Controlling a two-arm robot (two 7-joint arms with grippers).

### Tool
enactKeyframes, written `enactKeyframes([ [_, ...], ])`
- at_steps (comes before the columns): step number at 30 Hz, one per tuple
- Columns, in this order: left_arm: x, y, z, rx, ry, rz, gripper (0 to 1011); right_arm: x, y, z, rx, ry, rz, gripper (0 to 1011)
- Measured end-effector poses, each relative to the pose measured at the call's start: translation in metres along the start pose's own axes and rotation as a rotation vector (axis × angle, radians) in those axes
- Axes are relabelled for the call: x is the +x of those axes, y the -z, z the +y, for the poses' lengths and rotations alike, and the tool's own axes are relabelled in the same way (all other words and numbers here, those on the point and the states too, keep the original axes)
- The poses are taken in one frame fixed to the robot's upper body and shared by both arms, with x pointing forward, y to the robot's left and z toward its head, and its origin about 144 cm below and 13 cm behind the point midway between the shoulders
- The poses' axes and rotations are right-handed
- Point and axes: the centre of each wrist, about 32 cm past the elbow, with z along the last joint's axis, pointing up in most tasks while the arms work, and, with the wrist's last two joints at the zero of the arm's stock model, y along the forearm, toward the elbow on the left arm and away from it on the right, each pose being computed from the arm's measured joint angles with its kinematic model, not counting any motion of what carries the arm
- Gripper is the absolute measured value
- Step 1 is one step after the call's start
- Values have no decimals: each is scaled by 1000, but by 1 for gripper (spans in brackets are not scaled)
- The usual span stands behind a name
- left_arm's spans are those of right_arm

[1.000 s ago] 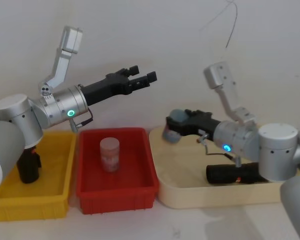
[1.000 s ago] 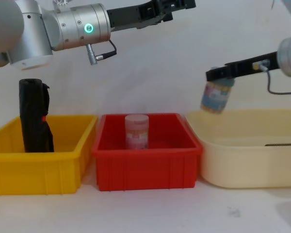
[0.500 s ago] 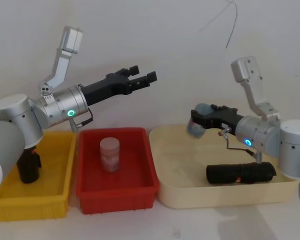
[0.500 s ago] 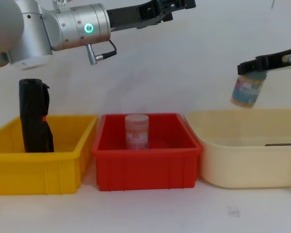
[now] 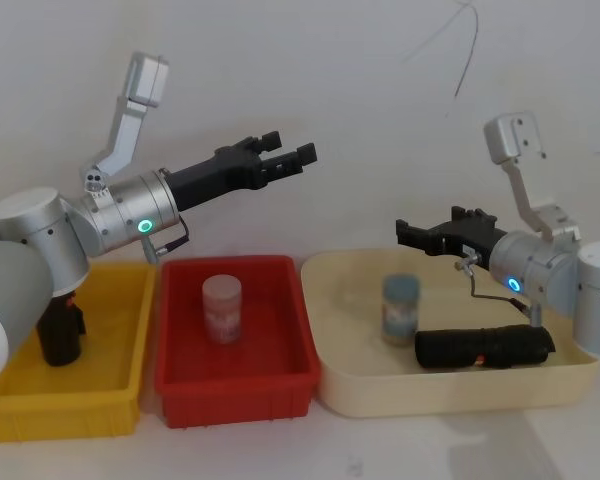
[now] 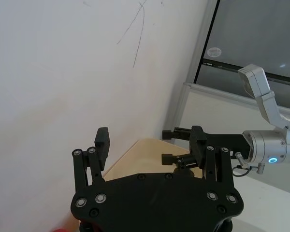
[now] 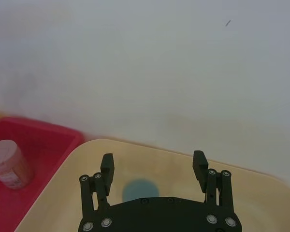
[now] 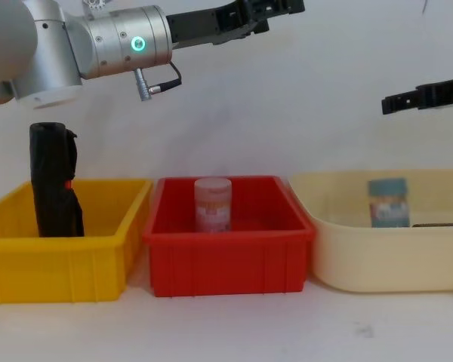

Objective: Pick up the garbage bag with the one hand and transfer it to the other hand.

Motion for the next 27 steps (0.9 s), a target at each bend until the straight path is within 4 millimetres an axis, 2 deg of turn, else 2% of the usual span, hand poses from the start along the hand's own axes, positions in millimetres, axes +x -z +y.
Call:
enactKeyframes([
  [27,0,0,0,0,0,0,1001,3,0,-3,0,19,1,1000],
])
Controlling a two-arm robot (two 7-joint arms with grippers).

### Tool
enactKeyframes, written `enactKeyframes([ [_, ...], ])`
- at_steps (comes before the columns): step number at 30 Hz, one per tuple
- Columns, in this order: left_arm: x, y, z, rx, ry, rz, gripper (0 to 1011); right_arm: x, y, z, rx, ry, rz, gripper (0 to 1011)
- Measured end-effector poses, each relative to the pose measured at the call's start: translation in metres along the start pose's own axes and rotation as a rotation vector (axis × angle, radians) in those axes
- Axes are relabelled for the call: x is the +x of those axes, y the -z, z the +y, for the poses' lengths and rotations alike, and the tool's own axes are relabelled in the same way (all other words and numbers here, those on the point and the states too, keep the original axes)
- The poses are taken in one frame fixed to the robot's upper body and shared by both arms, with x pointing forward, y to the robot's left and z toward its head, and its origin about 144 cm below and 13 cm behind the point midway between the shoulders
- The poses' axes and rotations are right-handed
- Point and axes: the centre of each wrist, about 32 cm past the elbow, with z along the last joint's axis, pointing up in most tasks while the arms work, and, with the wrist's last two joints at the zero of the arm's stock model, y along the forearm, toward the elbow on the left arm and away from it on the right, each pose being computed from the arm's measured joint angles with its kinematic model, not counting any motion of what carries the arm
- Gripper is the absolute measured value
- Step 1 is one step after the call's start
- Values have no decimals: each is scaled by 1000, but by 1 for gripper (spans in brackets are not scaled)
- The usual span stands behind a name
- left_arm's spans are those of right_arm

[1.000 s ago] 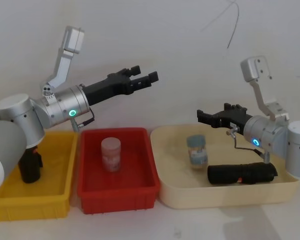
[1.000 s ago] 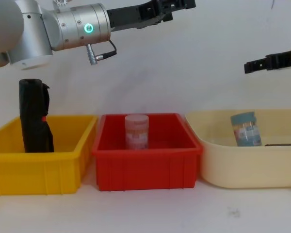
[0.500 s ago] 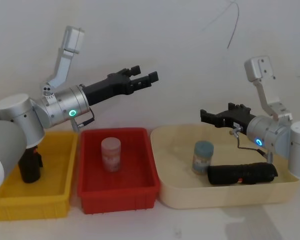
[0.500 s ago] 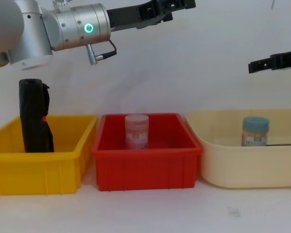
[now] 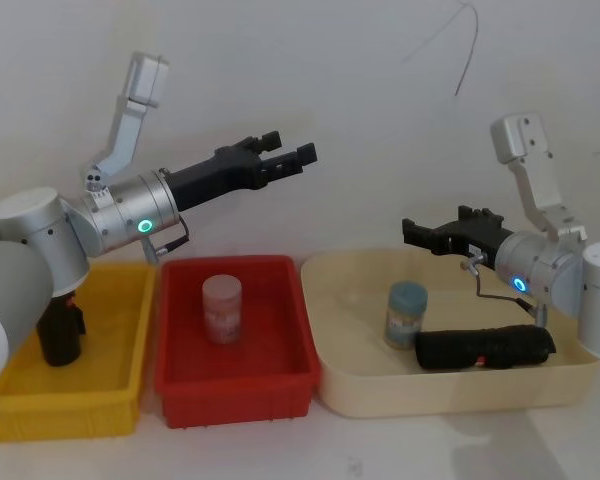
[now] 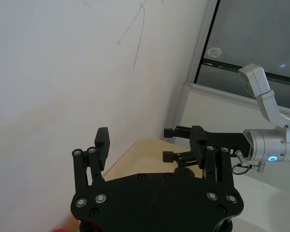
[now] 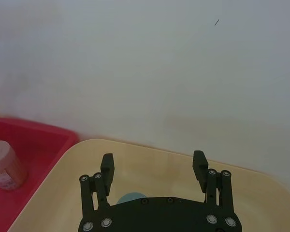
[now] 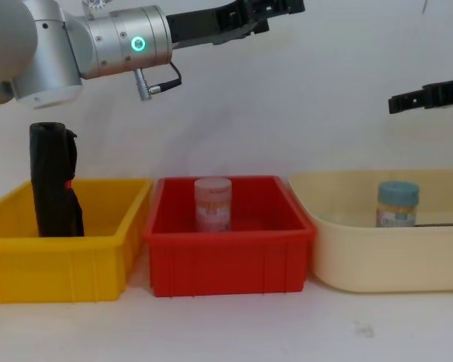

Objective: Pick up the garbage bag with the one hand and transfer it to the other hand.

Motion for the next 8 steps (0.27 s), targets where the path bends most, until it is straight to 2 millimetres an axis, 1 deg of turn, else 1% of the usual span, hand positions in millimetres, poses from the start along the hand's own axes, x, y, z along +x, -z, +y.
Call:
enactKeyframes([
  [8,0,0,0,0,0,0,1002,0,0,0,0,2,0,1000],
])
